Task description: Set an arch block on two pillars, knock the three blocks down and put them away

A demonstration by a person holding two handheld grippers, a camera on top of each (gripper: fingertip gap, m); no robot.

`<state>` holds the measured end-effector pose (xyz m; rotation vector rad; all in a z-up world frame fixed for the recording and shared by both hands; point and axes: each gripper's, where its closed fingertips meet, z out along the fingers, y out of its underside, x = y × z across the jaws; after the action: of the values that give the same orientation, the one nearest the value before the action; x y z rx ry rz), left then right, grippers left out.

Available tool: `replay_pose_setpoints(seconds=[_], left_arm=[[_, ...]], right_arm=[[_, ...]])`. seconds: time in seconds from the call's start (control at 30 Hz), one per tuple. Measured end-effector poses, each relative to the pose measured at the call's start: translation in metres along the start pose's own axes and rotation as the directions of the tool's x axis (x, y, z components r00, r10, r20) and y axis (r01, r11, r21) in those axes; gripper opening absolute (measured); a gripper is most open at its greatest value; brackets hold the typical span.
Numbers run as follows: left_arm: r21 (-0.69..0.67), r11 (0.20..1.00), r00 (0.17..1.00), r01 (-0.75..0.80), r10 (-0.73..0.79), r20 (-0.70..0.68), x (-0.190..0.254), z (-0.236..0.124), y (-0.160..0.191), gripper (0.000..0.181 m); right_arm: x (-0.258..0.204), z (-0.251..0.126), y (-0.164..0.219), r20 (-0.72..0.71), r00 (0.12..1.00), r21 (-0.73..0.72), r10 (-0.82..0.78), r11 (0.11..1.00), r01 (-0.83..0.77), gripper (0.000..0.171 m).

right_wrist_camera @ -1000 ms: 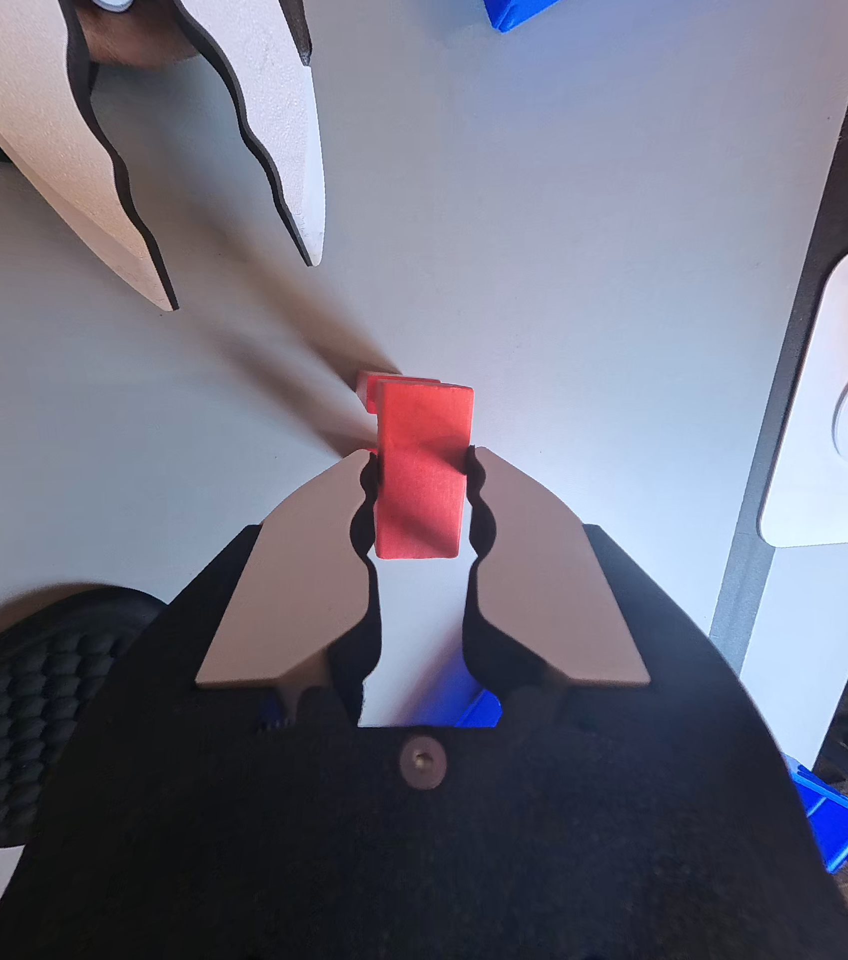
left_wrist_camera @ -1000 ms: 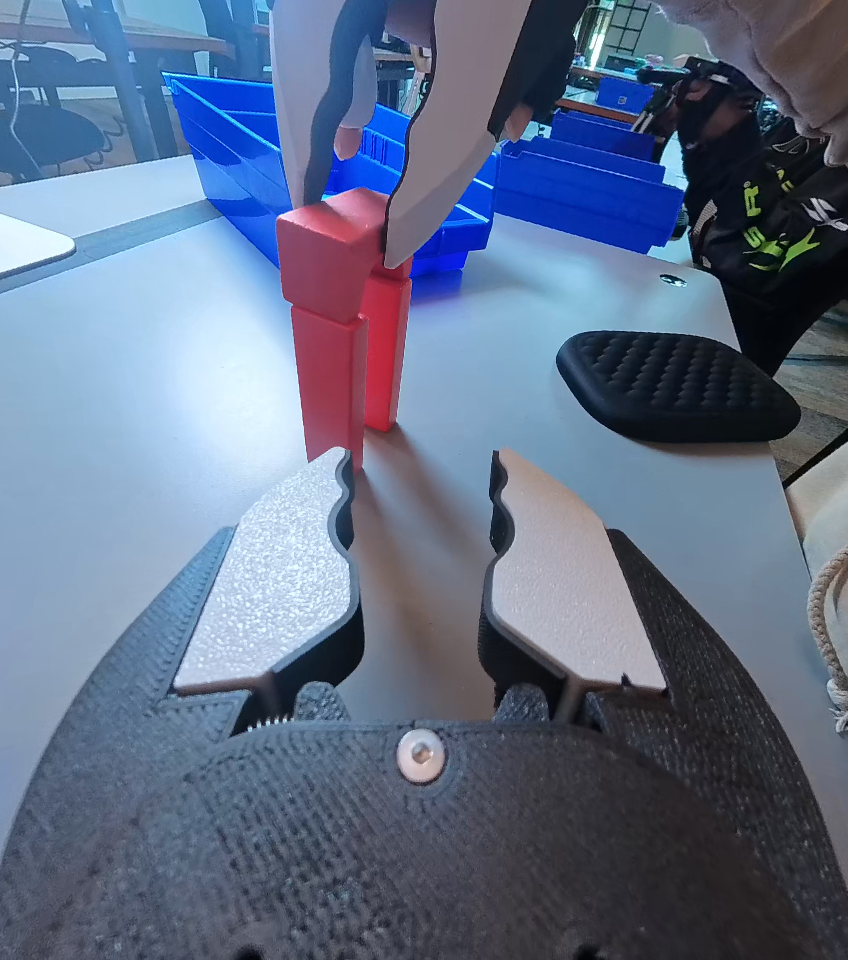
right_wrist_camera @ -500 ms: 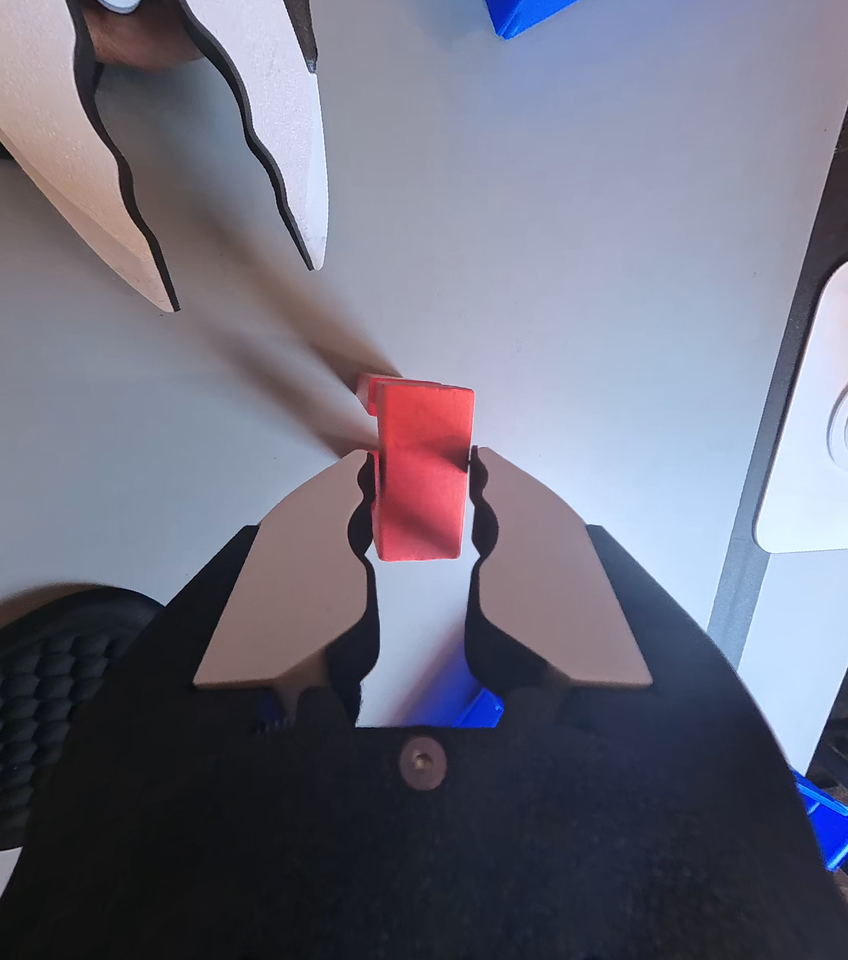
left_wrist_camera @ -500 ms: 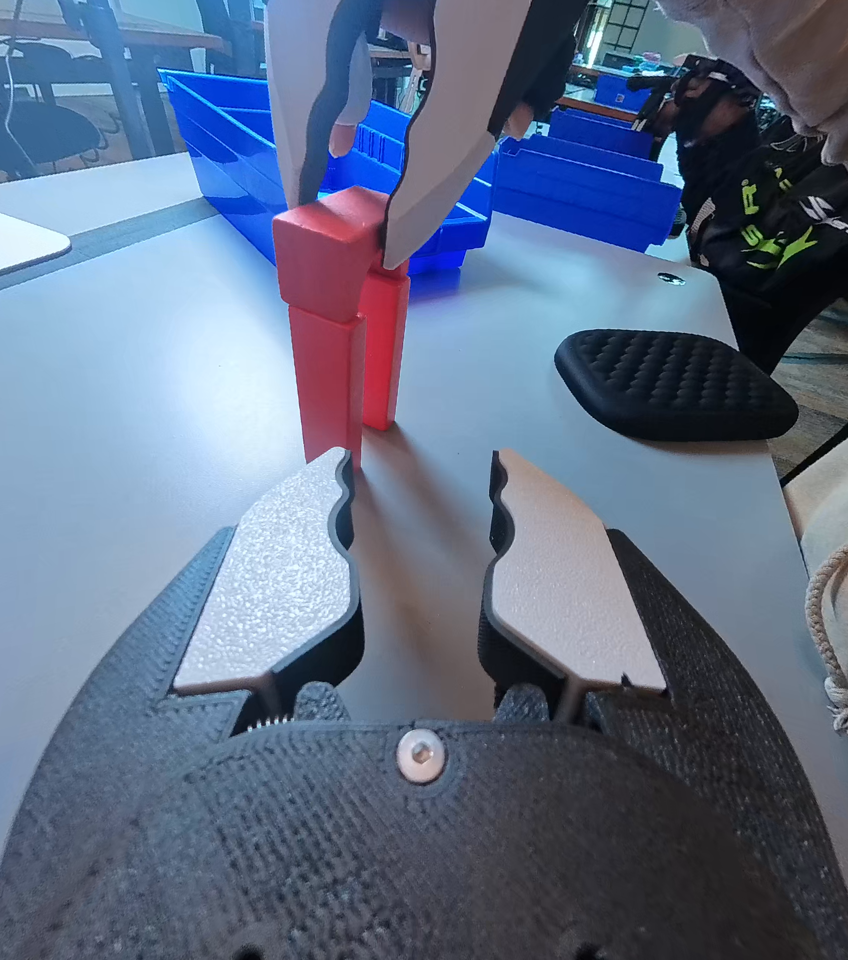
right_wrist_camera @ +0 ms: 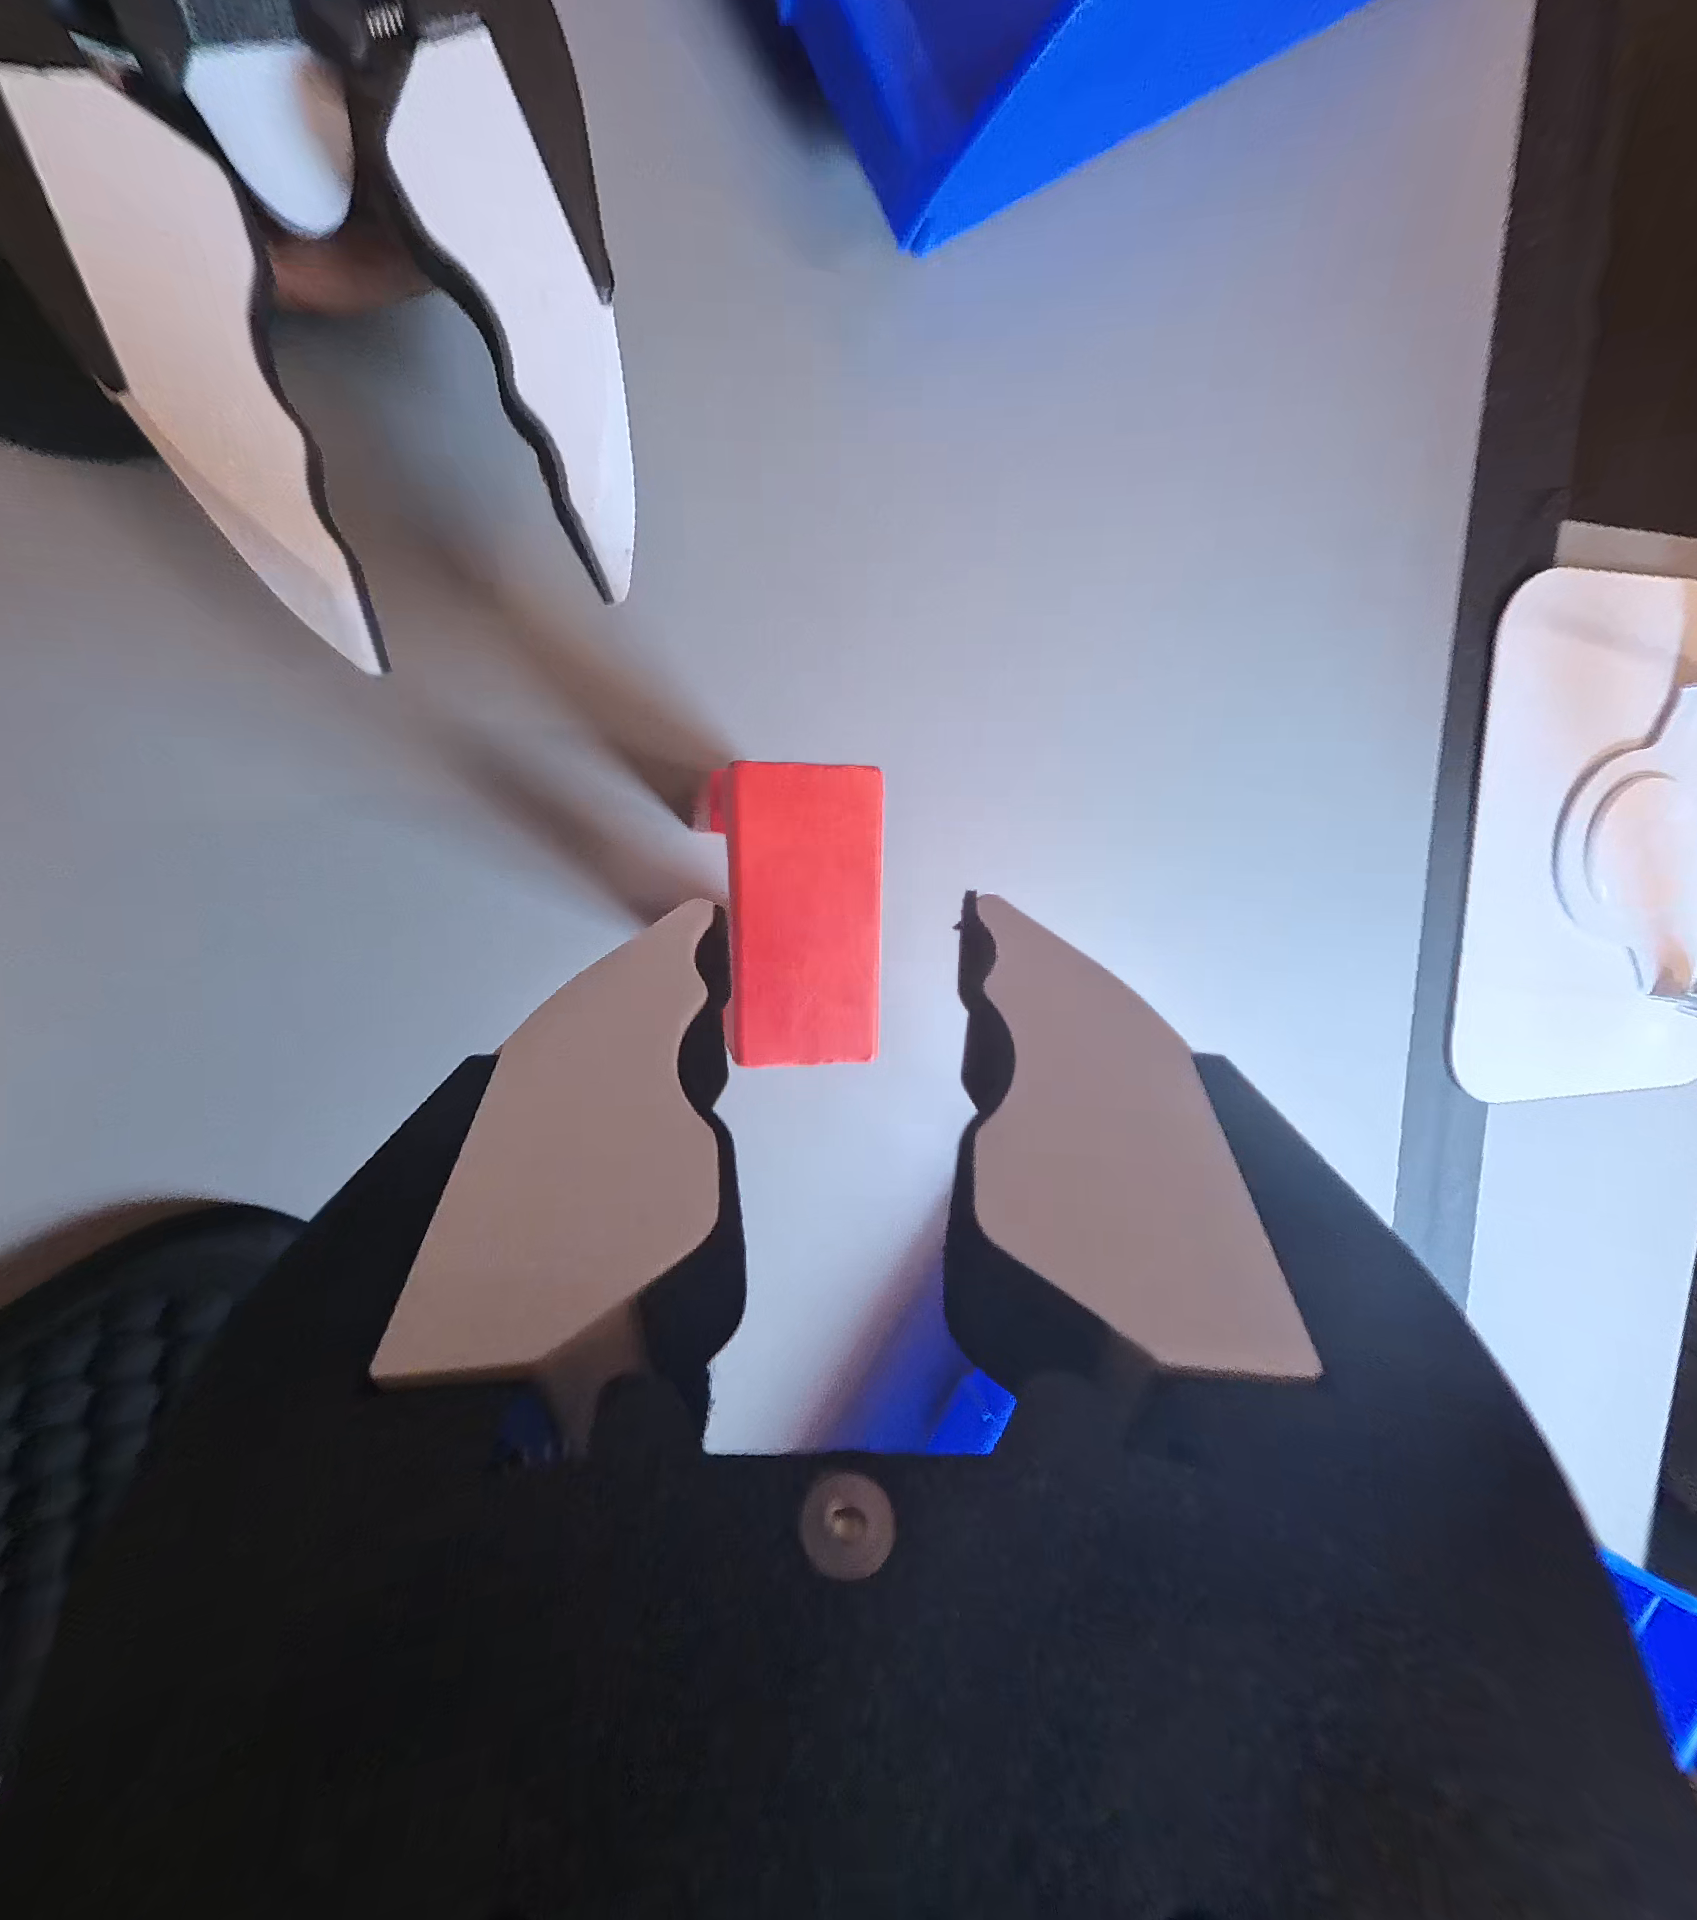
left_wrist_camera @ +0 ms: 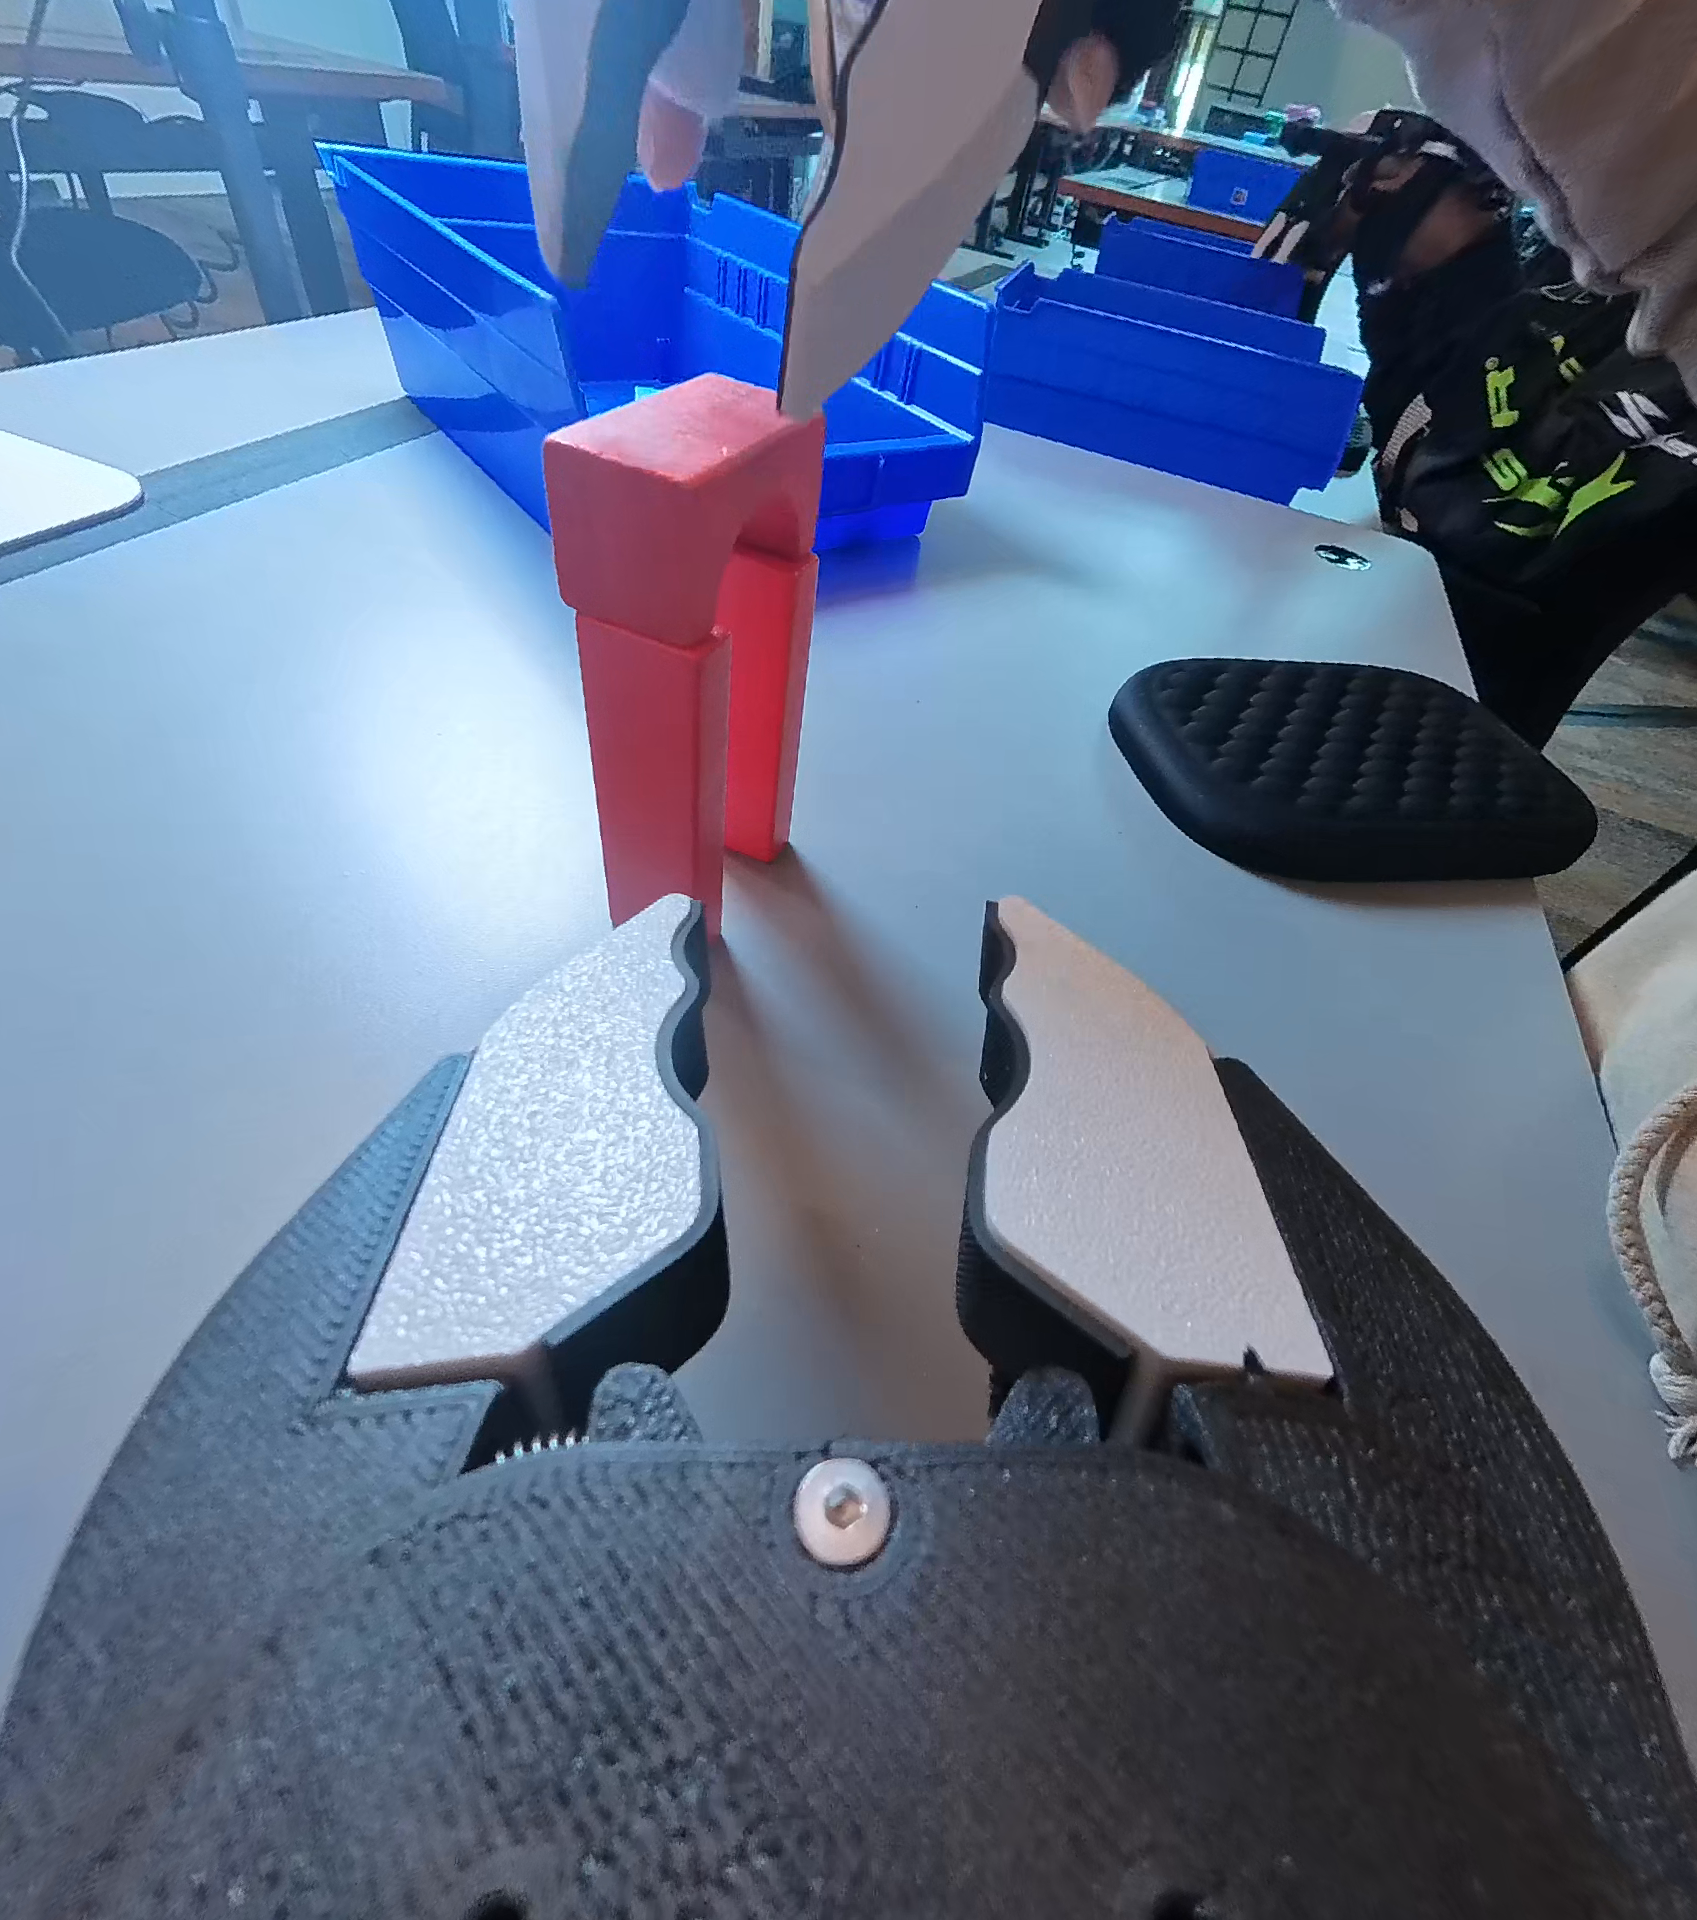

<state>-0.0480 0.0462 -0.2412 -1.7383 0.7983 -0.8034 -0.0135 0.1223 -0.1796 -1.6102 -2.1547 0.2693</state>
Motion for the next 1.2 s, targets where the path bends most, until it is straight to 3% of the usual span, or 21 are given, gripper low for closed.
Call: replay_pose_setpoints(seconds=[0.23, 0.4, 0.67, 0.83, 1.0, 1.2], left_arm=[[0.010, 1.000, 1.000, -0.004, 0.004, 0.016, -0.002, -0.001, -0.002, 0.050], [0.010, 0.999, 0.997, -0.041, 0.040, 0.061, -0.005, -0.001, -0.002, 0.052], [-0.073, 0.985, 0.952, -0.154, 0.168, 0.256, -0.011, -0.007, -0.003, 0.056], [-0.092, 0.981, 0.908, -0.173, 0.195, 0.371, -0.006, -0.018, -0.006, 0.060], [-0.135, 0.978, 0.883, -0.159, 0.202, 0.424, 0.009, -0.030, 0.002, 0.065], [-0.088, 0.995, 0.882, -0.041, 0.077, 0.464, 0.026, -0.040, 0.016, 0.070]], right_arm=[[0.013, -0.044, 0.004, -0.131, 0.978, 0.351, 0.165, 0.930, -0.110, 0.052], [-0.020, -0.038, 0.034, -0.081, 0.935, 0.512, 0.347, 0.819, -0.260, 0.067], [-0.086, -0.001, 0.060, -0.102, 0.769, 0.622, 0.631, 0.644, -0.446, 0.070], [-0.115, 0.006, 0.069, -0.073, 0.605, 0.670, 0.793, 0.488, -0.559, 0.075], [-0.118, 0.000, 0.074, -0.274, 0.533, 0.693, 0.800, 0.549, -0.467, 0.080], [-0.115, 0.013, 0.077, -0.297, 0.531, 0.652, 0.793, 0.575, -0.494, 0.081]])
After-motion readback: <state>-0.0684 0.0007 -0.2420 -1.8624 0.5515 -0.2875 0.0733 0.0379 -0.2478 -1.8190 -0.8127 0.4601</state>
